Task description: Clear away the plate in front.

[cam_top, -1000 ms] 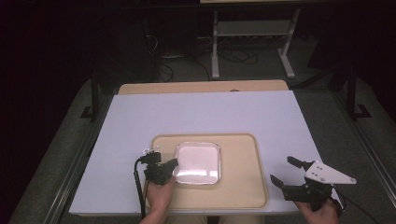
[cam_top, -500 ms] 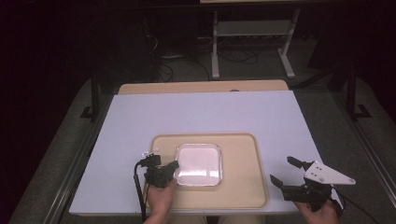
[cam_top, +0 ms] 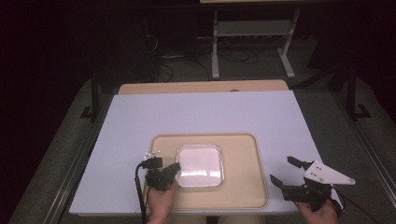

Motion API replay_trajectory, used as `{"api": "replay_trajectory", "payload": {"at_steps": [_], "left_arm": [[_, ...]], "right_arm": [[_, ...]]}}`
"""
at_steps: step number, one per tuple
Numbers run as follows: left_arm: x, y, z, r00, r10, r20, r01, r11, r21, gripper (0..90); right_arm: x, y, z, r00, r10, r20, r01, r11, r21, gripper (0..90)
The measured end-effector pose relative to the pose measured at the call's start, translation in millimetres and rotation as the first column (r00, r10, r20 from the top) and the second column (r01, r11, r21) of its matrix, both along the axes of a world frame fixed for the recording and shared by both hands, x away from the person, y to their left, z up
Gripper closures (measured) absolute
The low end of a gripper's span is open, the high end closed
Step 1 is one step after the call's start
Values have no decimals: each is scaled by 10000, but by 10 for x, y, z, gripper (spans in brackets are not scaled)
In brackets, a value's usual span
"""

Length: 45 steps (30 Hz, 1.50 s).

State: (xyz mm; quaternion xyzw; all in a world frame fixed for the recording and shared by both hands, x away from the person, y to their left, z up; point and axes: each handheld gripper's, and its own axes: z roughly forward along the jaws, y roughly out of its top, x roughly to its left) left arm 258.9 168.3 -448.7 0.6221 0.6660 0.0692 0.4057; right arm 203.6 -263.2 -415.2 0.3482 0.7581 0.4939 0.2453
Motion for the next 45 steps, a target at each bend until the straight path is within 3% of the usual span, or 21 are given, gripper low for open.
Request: {"api": "replay_trajectory", "payload": {"at_steps": [3,9,12,17,22,23,25,26,31,32,37,38,41,42,43,45], "left_arm": [[-3,8,28,9997,-126,212,123,9999,121,713],[-1,53,66,9960,-573,681,527,9963,679,669],[6,84,75,9948,-738,708,689,9952,692,645],[-21,140,138,9864,-1082,1241,993,9921,762,618],[-42,150,183,9719,-1633,1693,1450,9826,1158,635],[-58,150,201,9644,-1878,1862,1647,9773,1330,637],[-68,151,218,9571,-2070,2028,1813,9737,1383,638],[-68,151,218,9571,-2070,2028,1813,9737,1383,637],[-84,173,269,9405,-2478,2324,2126,9629,1662,633],[-84,173,269,9405,-2478,2324,2126,9629,1662,630],[-88,186,312,9247,-2772,2610,2350,9549,1815,624],[-88,186,312,9247,-2772,2610,2350,9549,1815,623],[-87,191,343,9121,-3007,2787,2488,9462,2069,617],[-87,191,343,9121,-3007,2787,2488,9462,2069,615],[-93,193,365,9024,-3138,2954,2554,9415,2200,613],[-99,198,386,8941,-3292,3038,2659,9358,2314,616]], "right_arm": [[3,6,-1,10000,-10,-20,10,10000,-21,135],[10,5,-4,10000,-69,-49,69,10000,-50,134],[8,3,-5,9999,-114,-47,114,9999,-62,134],[6,1,-5,9998,-204,-48,203,9997,-94,135],[-1,-1,-6,9995,-287,-90,286,9995,-135,135],[-4,-3,-7,9995,-302,-92,301,9994,-152,135],[-10,-8,-4,9993,-363,-91,361,9992,-143,135],[-10,-8,-4,9993,-363,-91,361,9992,-143,135],[-7,2,-12,9991,-397,-132,393,9988,-291,135],[-8,3,-13,9991,-409,-139,405,9987,-309,135],[-9,1,-14,9989,-445,-146,440,9985,-324,135],[-7,2,-14,9989,-445,-151,440,9985,-332,135],[-5,9,-16,9990,-425,-153,419,9984,-386,135],[-5,10,-15,9990,-427,-154,420,9984,-388,135],[-6,9,-15,9989,-442,-164,436,9983,-381,135],[-1,5,-18,9989,-441,-160,434,9983,-388,135]]}}
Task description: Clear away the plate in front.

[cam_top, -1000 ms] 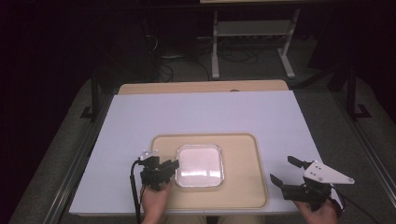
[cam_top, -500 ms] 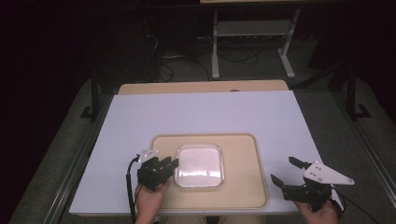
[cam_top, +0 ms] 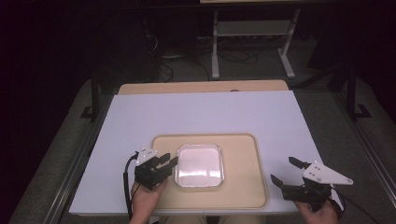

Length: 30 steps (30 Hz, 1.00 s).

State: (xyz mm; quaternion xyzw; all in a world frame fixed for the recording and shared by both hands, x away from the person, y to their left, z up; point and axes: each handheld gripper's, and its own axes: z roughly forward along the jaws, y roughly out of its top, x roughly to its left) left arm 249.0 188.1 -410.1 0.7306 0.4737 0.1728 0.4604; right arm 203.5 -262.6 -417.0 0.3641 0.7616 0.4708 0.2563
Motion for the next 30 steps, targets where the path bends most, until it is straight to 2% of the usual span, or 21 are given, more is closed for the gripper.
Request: {"api": "replay_trajectory", "payload": {"at_steps": [5,7,10,14,20,30], "left_arm": [[-6,8,28,9990,-318,316,311,9993,212,616],[-12,15,54,9967,-585,556,565,9977,371,613],[-11,39,82,9941,-786,753,767,9967,273,605],[-5,97,105,9907,-1050,867,1034,9944,228,604],[-10,186,136,9848,-1330,1115,1289,9907,432,602],[-11,333,179,9752,-1742,1365,1689,9844,497,575]], "right_arm": [[3,2,-2,10000,13,-19,-13,10000,8,134],[2,1,-1,10000,-2,-10,2,10000,-6,135],[3,-2,-1,10000,-26,-14,27,10000,6,135],[3,-6,-1,10000,-54,-29,54,10000,10,135],[10,-6,-5,10000,-69,-51,69,10000,7,134],[9,-10,-6,9999,-104,-58,104,9999,-6,135]]}}
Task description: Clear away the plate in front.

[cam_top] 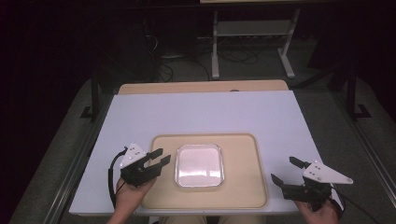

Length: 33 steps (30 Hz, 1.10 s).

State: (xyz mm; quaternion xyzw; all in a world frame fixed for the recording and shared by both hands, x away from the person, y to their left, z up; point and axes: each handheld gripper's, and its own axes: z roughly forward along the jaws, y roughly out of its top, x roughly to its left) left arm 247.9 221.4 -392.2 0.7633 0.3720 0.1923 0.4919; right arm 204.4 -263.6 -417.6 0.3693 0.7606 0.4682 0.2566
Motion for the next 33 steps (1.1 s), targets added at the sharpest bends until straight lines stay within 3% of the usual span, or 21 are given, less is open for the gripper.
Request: {"api": "replay_trajectory", "payload": {"at_steps": [18,33], "left_arm": [[-57,200,-18,9983,-499,296,494,9986,192,447],[-201,378,-216,9995,-173,249,174,9998,-28,323]], "right_arm": [[5,4,-2,10000,-1,-7,1,10000,-58,135],[12,14,-7,10000,12,-58,-13,9999,-103,135]]}}
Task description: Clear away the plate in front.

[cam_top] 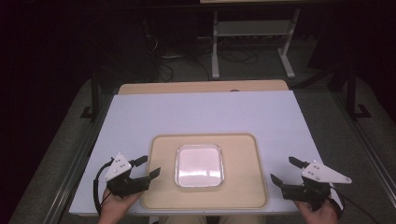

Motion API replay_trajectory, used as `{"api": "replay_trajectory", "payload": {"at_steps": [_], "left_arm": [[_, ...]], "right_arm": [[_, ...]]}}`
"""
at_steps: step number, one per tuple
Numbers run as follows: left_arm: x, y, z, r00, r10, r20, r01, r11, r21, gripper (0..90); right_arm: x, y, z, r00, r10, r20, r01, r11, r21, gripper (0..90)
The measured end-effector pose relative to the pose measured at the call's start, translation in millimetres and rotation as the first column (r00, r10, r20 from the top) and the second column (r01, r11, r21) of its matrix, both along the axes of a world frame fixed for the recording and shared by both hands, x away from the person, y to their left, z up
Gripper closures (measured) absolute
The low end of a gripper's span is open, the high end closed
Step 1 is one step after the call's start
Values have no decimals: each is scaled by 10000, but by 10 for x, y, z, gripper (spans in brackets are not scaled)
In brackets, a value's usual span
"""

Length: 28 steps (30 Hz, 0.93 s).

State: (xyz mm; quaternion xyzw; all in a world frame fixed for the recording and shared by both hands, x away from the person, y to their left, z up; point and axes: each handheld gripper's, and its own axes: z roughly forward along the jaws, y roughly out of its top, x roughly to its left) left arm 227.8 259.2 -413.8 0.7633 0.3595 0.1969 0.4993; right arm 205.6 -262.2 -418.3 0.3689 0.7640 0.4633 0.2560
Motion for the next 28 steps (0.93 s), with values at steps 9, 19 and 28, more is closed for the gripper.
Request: {"api": "replay_trajectory", "payload": {"at_steps": [9,19,28], "left_arm": [[-39,40,-73,9994,-338,-79,341,9985,438,239],[-9,58,-111,9990,-300,-338,318,9981,535,243],[-30,19,-94,9979,-547,-350,565,9970,534,287]], "right_arm": [[-7,-12,1,10000,12,-28,-12,10000,75,134],[-8,40,-5,9997,197,-110,-200,9995,-229,135],[5,40,-8,9995,290,-105,-292,9994,-192,137]]}}
